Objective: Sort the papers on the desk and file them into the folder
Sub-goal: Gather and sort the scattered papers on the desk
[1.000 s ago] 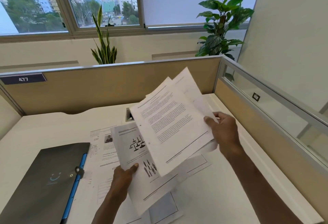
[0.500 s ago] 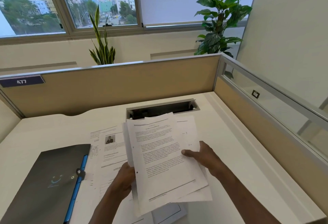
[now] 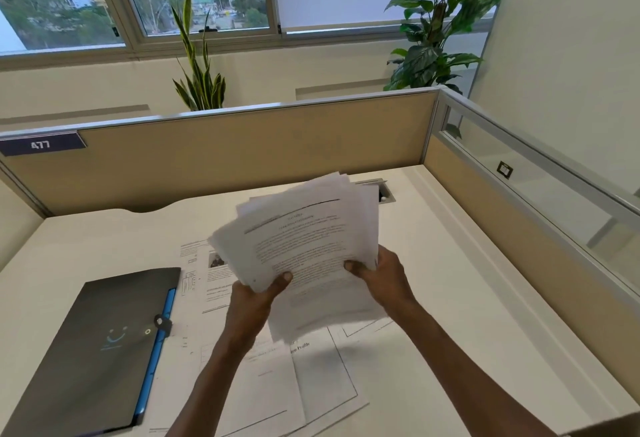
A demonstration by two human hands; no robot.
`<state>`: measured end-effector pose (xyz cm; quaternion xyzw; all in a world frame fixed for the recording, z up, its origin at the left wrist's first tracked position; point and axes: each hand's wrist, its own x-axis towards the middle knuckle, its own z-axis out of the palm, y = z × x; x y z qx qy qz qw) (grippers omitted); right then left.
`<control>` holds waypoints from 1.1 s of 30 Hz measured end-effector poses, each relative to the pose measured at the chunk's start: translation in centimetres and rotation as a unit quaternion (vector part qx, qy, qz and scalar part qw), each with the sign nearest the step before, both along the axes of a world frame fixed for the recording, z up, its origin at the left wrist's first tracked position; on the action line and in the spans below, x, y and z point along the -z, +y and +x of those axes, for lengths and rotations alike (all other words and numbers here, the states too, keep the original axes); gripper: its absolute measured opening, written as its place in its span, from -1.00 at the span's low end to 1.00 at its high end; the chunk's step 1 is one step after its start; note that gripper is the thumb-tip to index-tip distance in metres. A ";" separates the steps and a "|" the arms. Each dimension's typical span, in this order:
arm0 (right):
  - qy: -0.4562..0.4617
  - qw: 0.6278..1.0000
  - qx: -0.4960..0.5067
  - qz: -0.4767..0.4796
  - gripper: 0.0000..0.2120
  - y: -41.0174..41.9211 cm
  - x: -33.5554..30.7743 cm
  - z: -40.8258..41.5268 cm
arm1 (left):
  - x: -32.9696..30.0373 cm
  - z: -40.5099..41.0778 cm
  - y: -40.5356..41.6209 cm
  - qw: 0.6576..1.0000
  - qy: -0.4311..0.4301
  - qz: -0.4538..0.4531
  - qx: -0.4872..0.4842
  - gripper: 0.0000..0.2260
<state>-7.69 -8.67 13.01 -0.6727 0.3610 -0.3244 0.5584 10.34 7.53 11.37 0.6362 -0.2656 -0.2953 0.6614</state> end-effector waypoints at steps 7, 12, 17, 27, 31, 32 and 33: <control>-0.011 0.998 -0.021 0.051 -0.66 0.5 2.7 0.4 | 1.5 -0.4 0.7 0.998 -0.007 0.037 -0.047 -0.56; 0.009 0.996 -0.032 0.081 -0.59 1.5 5.0 0.7 | 3.6 -1.3 1.0 0.998 -0.027 0.056 -0.011 -0.64; 0.063 0.994 -0.063 0.064 -0.60 0.5 5.8 0.6 | 4.9 -1.4 0.5 0.996 -0.026 0.074 -0.039 -0.77; 0.221 0.963 0.152 -0.034 -0.78 -6.5 9.9 -1.2 | 3.9 1.1 0.8 0.988 -0.050 0.113 -0.095 -0.88; 0.369 0.922 0.115 -0.027 -0.46 -8.5 11.1 -1.5 | 3.7 2.0 1.5 0.982 -0.047 0.143 -0.113 -0.88; 0.413 0.905 0.101 -0.026 -0.39 -8.7 11.2 -1.3 | 3.6 2.2 1.7 0.980 -0.045 0.152 -0.119 -0.89; 0.459 0.884 0.085 -0.029 -0.33 -8.7 11.3 -1.2 | 3.6 2.4 1.8 0.979 -0.043 0.156 -0.123 -0.89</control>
